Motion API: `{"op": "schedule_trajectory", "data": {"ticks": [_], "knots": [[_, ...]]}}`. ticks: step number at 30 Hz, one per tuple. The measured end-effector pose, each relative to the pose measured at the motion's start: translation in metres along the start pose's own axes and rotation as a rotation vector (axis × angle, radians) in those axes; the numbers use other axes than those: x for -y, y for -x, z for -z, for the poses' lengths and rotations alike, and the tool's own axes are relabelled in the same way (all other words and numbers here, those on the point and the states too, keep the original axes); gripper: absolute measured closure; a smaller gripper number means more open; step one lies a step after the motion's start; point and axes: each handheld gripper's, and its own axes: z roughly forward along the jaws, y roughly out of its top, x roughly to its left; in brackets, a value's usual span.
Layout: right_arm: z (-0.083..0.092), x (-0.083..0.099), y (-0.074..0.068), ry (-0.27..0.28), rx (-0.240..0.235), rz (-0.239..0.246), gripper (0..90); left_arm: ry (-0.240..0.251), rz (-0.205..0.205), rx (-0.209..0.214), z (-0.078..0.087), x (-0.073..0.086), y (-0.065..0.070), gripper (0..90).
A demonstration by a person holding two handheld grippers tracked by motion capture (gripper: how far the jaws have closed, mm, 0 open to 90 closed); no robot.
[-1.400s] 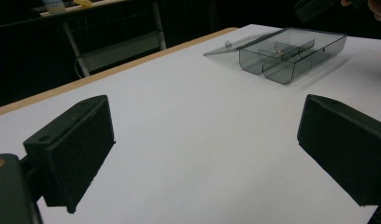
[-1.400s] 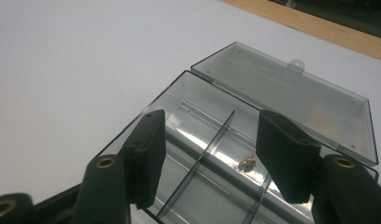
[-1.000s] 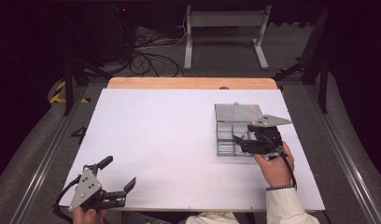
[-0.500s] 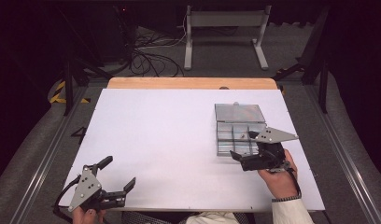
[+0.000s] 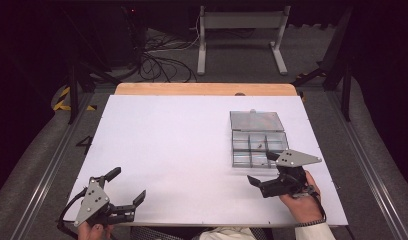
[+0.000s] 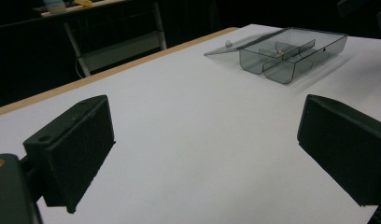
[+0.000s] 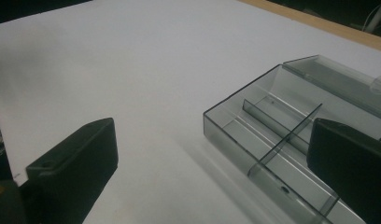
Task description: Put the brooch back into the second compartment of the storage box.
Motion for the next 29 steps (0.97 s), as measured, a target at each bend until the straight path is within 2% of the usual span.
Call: {"op": "schedule_trajectory", "data": {"ticks": [6,11,17,19,23,29], "knots": [[-0.001,0.012,-0.003,-0.002,-0.026,0.012,2.0,-0.003,0.002,0.001,0.000,0.000,0.000,4.4],[-0.002,0.022,-0.005,-0.001,-0.030,0.020,1.9,-0.006,0.000,-0.001,0.000,0.000,0.000,4.3],[-0.002,0.037,-0.006,0.025,-0.049,0.019,0.0,-0.010,-0.009,-0.002,0.000,0.000,0.000,4.3],[-0.004,0.042,-0.006,0.011,-0.046,0.018,0.0,-0.005,-0.003,-0.001,-0.001,0.000,0.000,4.3],[-0.006,0.048,-0.004,-0.026,-0.050,0.004,0.0,-0.006,-0.013,-0.004,-0.001,0.000,0.000,4.3],[-0.006,0.049,0.003,-0.030,-0.081,-0.038,0.0,-0.014,-0.003,0.002,-0.002,0.000,0.000,4.3]]}}
